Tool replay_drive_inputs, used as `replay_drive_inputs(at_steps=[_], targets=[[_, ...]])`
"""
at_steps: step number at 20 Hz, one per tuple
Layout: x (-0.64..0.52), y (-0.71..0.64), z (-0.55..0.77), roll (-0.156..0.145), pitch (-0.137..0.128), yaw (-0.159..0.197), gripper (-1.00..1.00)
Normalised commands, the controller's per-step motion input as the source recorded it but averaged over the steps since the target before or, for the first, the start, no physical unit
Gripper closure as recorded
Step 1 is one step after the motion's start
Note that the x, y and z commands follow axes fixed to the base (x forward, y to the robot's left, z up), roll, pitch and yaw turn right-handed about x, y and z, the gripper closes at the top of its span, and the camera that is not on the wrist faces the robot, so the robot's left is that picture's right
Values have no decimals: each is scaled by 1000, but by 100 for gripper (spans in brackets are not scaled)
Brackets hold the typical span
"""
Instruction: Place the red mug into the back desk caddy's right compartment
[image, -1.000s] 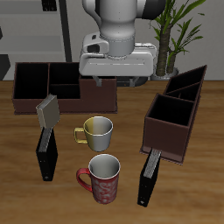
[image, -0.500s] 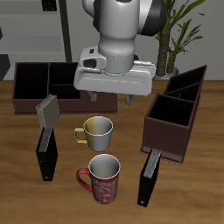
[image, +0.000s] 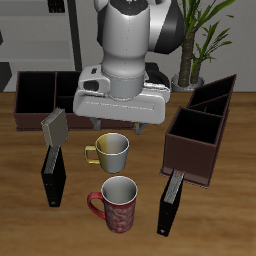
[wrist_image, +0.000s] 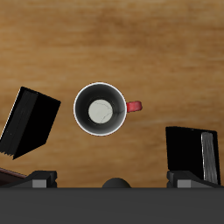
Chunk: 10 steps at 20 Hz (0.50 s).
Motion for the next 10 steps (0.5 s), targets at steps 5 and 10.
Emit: replay_drive_inputs(at_steps=[5,10], targets=[[147,-225,-188,-12,-81,9,-100],[113,-21,-251,89,-14,21,-100]])
